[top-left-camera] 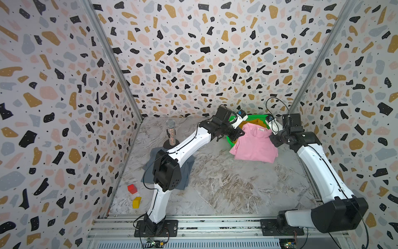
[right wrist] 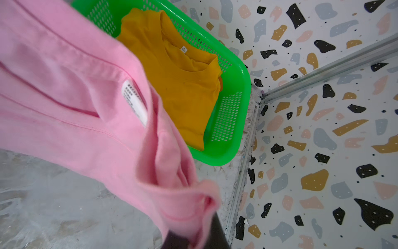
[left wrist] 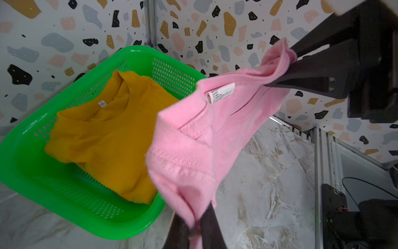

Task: Put the folded t-shirts into the basket
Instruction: Place the T-shirt in the bin.

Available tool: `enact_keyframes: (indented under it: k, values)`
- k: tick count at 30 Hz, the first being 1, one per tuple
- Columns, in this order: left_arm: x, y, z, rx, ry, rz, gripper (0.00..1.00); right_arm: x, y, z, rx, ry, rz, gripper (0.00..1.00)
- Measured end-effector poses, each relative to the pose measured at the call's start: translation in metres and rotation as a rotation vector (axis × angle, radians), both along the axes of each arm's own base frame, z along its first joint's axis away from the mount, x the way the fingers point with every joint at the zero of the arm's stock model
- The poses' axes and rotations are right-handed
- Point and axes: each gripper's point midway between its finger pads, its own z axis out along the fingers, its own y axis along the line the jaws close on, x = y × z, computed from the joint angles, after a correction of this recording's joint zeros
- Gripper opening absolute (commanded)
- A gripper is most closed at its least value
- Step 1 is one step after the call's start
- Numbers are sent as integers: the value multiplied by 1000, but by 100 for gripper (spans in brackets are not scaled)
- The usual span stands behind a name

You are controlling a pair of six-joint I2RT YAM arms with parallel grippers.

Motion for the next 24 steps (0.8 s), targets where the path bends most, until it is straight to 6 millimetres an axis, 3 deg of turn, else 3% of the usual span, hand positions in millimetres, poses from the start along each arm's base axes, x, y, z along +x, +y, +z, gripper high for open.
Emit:
enact_keyframes:
  k: [7,14,18,24]
  values:
    - [51,-17,-17,6,-40,69,0,56,-17,-17,-42,22,-51,0]
    - [101,-10,-46,1,-47,159,0,119,-28,-19,-68,-12,-77,0]
    - [121,-5,-63,11,-57,196,0,147,-26,-39,-82,-3,-70,0]
    - [143,-5,-85,22,-110,214,0,173,-29,-77,-108,28,-73,0]
